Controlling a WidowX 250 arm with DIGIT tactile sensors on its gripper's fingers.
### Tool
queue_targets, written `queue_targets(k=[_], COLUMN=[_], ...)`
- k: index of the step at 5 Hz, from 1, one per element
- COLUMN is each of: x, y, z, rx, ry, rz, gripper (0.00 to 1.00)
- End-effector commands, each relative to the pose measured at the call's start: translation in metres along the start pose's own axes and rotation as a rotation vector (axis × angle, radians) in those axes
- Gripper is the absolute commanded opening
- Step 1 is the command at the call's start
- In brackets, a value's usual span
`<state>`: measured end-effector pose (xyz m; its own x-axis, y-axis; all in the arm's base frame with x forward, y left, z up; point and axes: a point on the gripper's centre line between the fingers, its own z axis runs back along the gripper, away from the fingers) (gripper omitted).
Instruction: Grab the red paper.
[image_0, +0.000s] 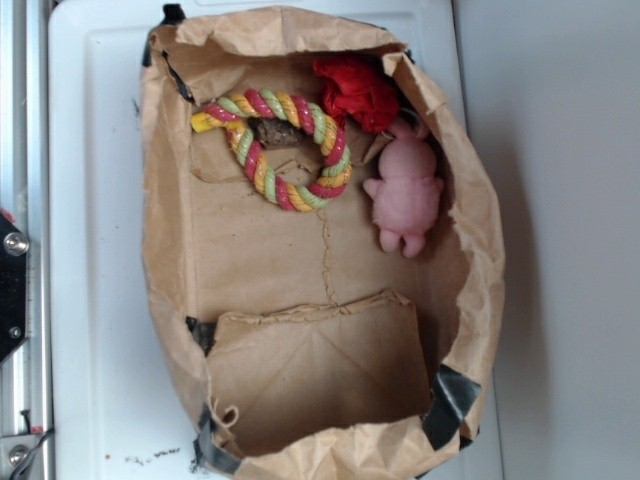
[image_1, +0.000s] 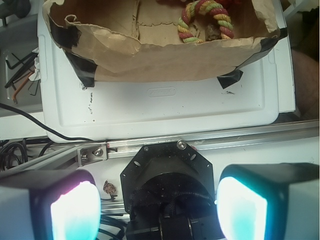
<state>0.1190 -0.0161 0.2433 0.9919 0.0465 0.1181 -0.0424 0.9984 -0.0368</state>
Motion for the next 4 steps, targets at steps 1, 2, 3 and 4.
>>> queue_targets(k=[1, 2, 3, 4], x=[0.0, 0.024, 0.046, 0.063], y=[0.0, 0.005, 0.018, 0.033], z=[0.0, -0.005, -0.007, -0.013], rx=[0.0, 0.01, 0.014, 0.042], ry=[0.0, -0.029, -0.089, -0.124], rz=[0.0, 0.022, 0.044, 0.06], gripper=[1.0, 1.0, 1.0, 1.0])
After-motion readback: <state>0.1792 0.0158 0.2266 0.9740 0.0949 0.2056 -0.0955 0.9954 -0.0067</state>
